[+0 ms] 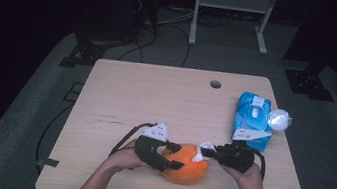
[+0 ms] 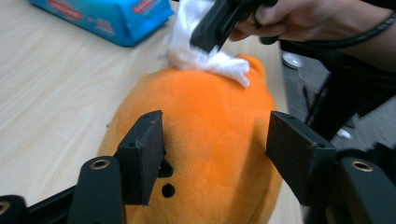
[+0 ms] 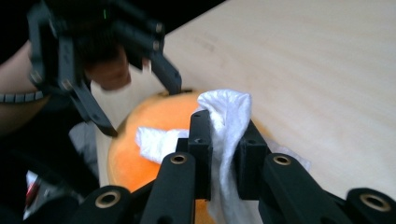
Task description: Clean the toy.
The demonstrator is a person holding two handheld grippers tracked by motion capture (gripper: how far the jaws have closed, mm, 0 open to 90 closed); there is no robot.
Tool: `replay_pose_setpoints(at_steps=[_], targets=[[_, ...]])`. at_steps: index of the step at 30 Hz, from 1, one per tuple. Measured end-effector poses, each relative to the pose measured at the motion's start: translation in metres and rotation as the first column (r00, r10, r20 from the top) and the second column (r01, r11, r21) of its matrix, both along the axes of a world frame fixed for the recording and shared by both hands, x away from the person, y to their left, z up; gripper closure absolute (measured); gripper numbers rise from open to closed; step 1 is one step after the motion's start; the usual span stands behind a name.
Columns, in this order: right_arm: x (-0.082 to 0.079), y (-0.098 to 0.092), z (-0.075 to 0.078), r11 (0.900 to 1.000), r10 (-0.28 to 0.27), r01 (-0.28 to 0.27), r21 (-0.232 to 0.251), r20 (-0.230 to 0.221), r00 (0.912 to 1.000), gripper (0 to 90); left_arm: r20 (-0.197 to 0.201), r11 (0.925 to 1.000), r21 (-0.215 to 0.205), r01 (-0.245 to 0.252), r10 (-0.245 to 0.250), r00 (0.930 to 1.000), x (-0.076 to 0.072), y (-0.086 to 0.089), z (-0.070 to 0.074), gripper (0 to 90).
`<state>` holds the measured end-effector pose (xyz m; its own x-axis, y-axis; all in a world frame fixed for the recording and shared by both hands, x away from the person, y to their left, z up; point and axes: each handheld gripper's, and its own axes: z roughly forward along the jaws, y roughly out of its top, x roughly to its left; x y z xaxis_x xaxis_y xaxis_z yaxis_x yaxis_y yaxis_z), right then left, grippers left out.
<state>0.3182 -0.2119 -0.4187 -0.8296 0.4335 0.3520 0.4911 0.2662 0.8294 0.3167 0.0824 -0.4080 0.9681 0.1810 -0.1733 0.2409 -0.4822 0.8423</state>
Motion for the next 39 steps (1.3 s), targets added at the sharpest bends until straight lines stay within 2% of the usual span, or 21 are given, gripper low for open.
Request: replay_pose_setpoints(at_steps=[2,4,6,7,10,13,17,21,23,30,32,37,39], targets=[[-0.002,0.002,0.0,0.999,0.031,-0.031,-0.015,0.001,0.9995,78.9,-0.002,0.9989,-0.025,-0.039,0.039,0.9992,0.002,0.001,0.002,31.0],[-0.005,0.003,0.002,0.998,0.066,-0.066,-0.015,-0.004,0.9978,79.0,0.02,0.9949,-0.036,-0.094,0.095,0.9952,0.005,-0.001,0.002,25.7],[-0.007,0.006,0.002,0.995,0.1,-0.1,-0.025,0.0,0.995,79.0,0.021,0.9925,-0.045,-0.113,0.114,0.9932,0.006,-0.004,0.001,21.0],[-0.009,0.008,0.002,0.992,0.123,-0.123,-0.028,-0.001,0.9924,79.0,0.025,0.993,-0.04,-0.111,0.112,0.9934,0.007,-0.006,0.0,20.0],[-0.012,0.01,0.003,0.989,0.142,-0.141,-0.035,0.008,0.9899,78.9,0.022,0.9969,0.007,-0.079,0.079,0.9967,0.004,-0.013,-0.008,18.8],[-0.012,0.006,0.003,0.989,0.14,-0.14,-0.037,0.002,0.9901,78.9,-0.016,0.9986,0.01,-0.053,0.053,0.9985,0.004,-0.016,-0.018,18.9],[-0.012,-0.003,0.001,0.992,0.125,-0.125,-0.019,-0.01,0.9921,78.9,-0.006,0.9995,0.012,-0.029,0.03,0.9995,0.002,-0.019,-0.02,22.2],[-0.013,-0.011,0.0,0.995,0.099,-0.099,-0.008,-0.008,0.9951,78.5,0.006,0.9992,0.031,-0.024,0.024,0.9997,-0.001,-0.023,-0.021,40.4],[-0.014,-0.015,0.0,0.996,0.09,-0.09,0.002,-0.011,0.9959,78.4,0.012,0.999,0.035,-0.028,0.027,0.9996,-0.003,-0.025,-0.019,45.5],[-0.015,-0.024,0.005,0.998,0.062,-0.062,0.017,0.013,0.998,78.4,0.049,0.9974,-0.004,-0.072,0.072,0.9962,-0.004,-0.023,-0.009,54.5],[-0.015,-0.028,0.006,0.999,0.048,-0.049,0.014,0.018,0.9987,78.4,0.086,0.9941,0.0,-0.109,0.108,0.9904,-0.003,-0.02,-0.007,54.9],[-0.015,-0.05,0.006,1.0,-0.01,0.01,-0.005,0.025,0.9996,78.4,0.095,0.9831,-0.015,-0.183,0.183,0.9784,0.005,-0.01,-0.003,54.8],[-0.015,-0.06,0.004,0.998,-0.046,0.048,-0.051,0.04,0.9981,78.4,0.106,0.9781,-0.016,-0.208,0.208,0.9723,0.007,-0.005,-0.001,54.8]])
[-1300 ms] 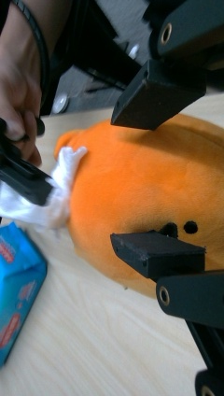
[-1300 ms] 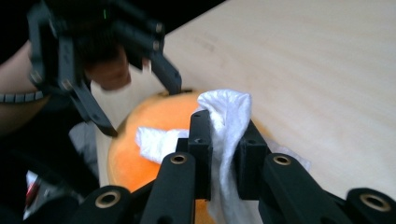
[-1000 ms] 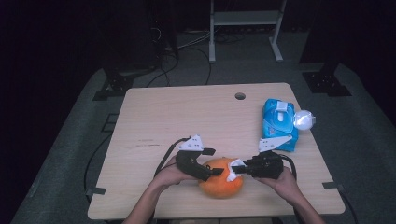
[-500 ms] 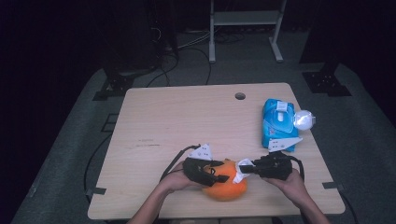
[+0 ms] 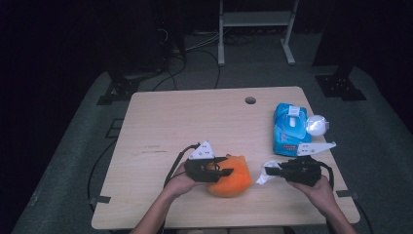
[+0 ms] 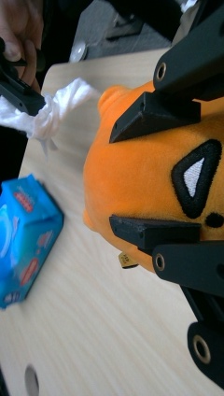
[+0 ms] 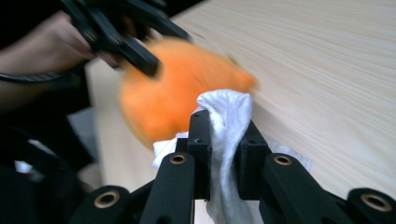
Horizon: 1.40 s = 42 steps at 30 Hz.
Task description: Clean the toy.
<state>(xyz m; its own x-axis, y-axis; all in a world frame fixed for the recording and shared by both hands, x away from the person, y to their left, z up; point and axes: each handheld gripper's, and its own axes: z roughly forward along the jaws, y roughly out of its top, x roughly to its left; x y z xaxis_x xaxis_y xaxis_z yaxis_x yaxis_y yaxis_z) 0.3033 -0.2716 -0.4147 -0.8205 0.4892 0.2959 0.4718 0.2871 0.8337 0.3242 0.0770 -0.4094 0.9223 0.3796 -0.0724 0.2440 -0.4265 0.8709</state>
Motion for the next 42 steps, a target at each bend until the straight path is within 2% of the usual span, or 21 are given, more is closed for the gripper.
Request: replay_pose_setpoints(at_steps=[1,4,6,8,16,21,26,31,37,42], targets=[[0.001,-0.006,-0.002,0.999,-0.021,0.021,-0.029,0.002,0.9998,78.1,0.002,1.0,-0.002,-0.006,0.006,1.0,0.001,0.001,0.0,54.8],[0.002,-0.019,-0.009,0.996,-0.066,0.066,-0.066,-0.005,0.9978,77.5,-0.003,0.9996,-0.003,-0.028,0.028,0.9996,0.003,0.006,-0.002,54.9],[0.003,-0.026,-0.014,0.993,-0.09,0.089,-0.076,-0.012,0.9959,74.2,-0.006,0.9993,0.001,-0.036,0.036,0.9993,0.005,0.007,-0.005,54.9],[0.004,-0.03,-0.017,0.989,-0.108,0.106,-0.107,-0.013,0.9941,70.0,-0.012,0.999,0.001,-0.045,0.045,0.9989,0.007,0.009,-0.007,55.0],[0.006,-0.03,-0.023,0.981,-0.121,0.119,-0.155,-0.005,0.9926,60.8,0.006,0.997,0.0,-0.077,0.077,0.997,0.01,0.013,-0.007,55.1],[0.006,-0.03,-0.023,0.982,-0.121,0.12,-0.147,-0.004,0.9926,56.6,0.017,0.9969,0.005,-0.079,0.078,0.9968,0.009,0.011,-0.007,54.6],[0.004,-0.031,-0.018,0.983,-0.126,0.127,-0.13,0.015,0.9919,54.8,0.017,0.998,0.011,-0.062,0.062,0.9979,0.007,0.01,-0.005,49.0],[0.003,-0.033,-0.014,0.982,-0.143,0.147,-0.119,0.041,0.9889,52.3,0.013,0.9982,-0.002,-0.059,0.06,0.9981,0.006,0.012,-0.003,45.3],[0.003,-0.035,-0.013,0.982,-0.152,0.155,-0.109,0.038,0.9877,51.5,0.023,0.9973,-0.044,-0.058,0.059,0.998,0.004,0.017,0.006,45.1],[0.003,-0.033,-0.014,0.982,-0.146,0.15,-0.113,0.039,0.9884,50.3,0.028,0.997,-0.039,-0.067,0.068,0.9973,0.005,0.023,0.008,43.4]])
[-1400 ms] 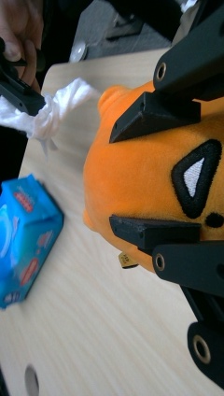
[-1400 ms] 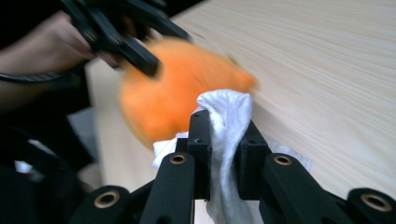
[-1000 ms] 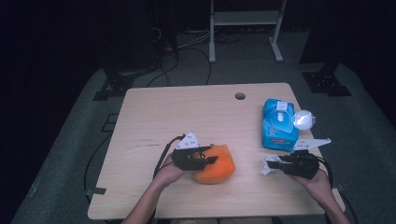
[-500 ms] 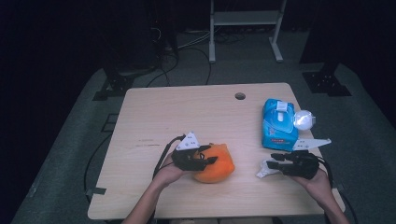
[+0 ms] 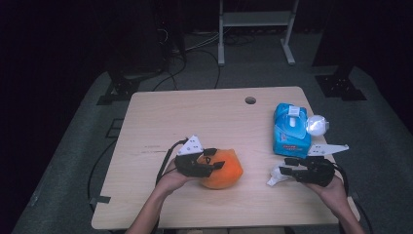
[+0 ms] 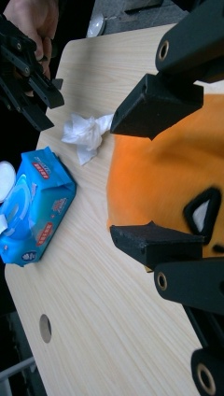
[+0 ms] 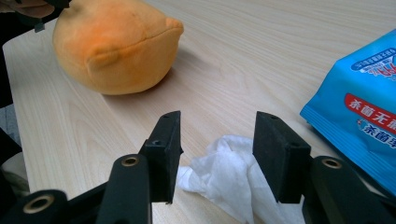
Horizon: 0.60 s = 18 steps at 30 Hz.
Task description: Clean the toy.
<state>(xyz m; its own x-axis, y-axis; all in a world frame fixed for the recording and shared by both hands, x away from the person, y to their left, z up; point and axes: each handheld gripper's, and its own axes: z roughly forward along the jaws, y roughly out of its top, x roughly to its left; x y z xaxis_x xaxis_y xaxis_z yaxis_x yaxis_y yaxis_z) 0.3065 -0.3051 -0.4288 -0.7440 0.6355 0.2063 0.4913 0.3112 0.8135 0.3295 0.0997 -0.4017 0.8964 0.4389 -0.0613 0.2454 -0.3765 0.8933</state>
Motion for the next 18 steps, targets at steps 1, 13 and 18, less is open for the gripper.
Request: replay_pose_setpoints(at_steps=[1,13,18], targets=[[0.0,0.0,0.0,1.0,0.001,-0.001,0.002,0.0,1.0,50.1,-0.002,1.0,0.001,-0.001,0.001,1.0,0.001,0.001,0.0,43.0],[0.0,-0.001,-0.001,1.0,-0.005,0.005,0.002,-0.004,1.0,47.0,-0.011,0.9989,0.021,-0.042,0.043,0.999,0.003,0.016,-0.003,37.9],[-0.001,0.0,-0.001,1.0,-0.006,0.006,0.003,-0.002,1.0,46.6,-0.011,0.9984,0.025,-0.052,0.052,0.9986,0.001,0.021,-0.002,37.0]])
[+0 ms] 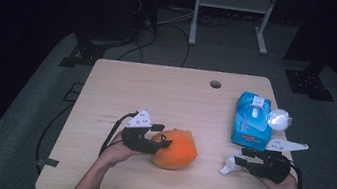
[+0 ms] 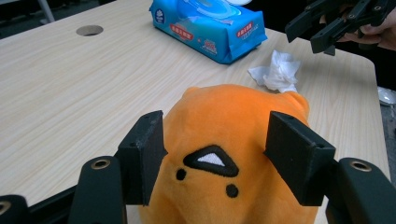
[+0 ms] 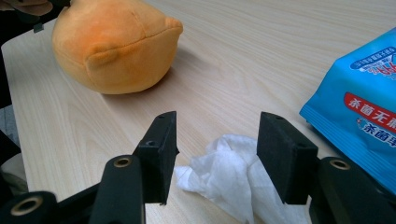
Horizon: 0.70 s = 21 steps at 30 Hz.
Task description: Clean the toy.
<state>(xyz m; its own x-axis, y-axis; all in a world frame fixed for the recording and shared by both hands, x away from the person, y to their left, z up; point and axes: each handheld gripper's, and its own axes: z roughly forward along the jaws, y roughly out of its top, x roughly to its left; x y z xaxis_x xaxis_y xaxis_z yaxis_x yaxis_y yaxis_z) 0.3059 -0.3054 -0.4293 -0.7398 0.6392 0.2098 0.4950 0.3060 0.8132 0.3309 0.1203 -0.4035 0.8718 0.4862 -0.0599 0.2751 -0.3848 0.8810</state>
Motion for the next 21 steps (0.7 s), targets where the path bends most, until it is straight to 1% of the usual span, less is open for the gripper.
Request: replay_pose_setpoints(at_steps=[5,7,8,12,21], targets=[[0.001,0.0,-0.001,1.0,-0.001,0.001,0.0,0.0,1.0,46.2,-0.005,0.9999,-0.003,-0.016,0.016,0.9999,-0.002,0.008,-0.002,35.8],[0.001,0.0,-0.001,1.0,-0.001,0.001,0.0,-0.002,1.0,46.0,-0.009,0.9997,0.005,-0.022,0.022,0.9997,-0.003,0.013,-0.003,35.4],[0.001,0.001,-0.001,1.0,-0.002,0.002,-0.001,-0.004,1.0,46.0,-0.012,0.9996,0.0,-0.028,0.028,0.9996,-0.003,0.014,-0.004,35.2],[0.001,0.001,-0.001,1.0,-0.002,0.002,-0.003,-0.004,1.0,45.4,-0.011,0.9991,0.008,-0.041,0.041,0.9991,-0.005,0.022,-0.004,33.7],[0.0,0.001,-0.001,1.0,-0.003,0.003,-0.001,-0.005,1.0,44.6,-0.024,0.9975,0.015,-0.069,0.07,0.9973,-0.008,0.033,-0.009,30.5]])
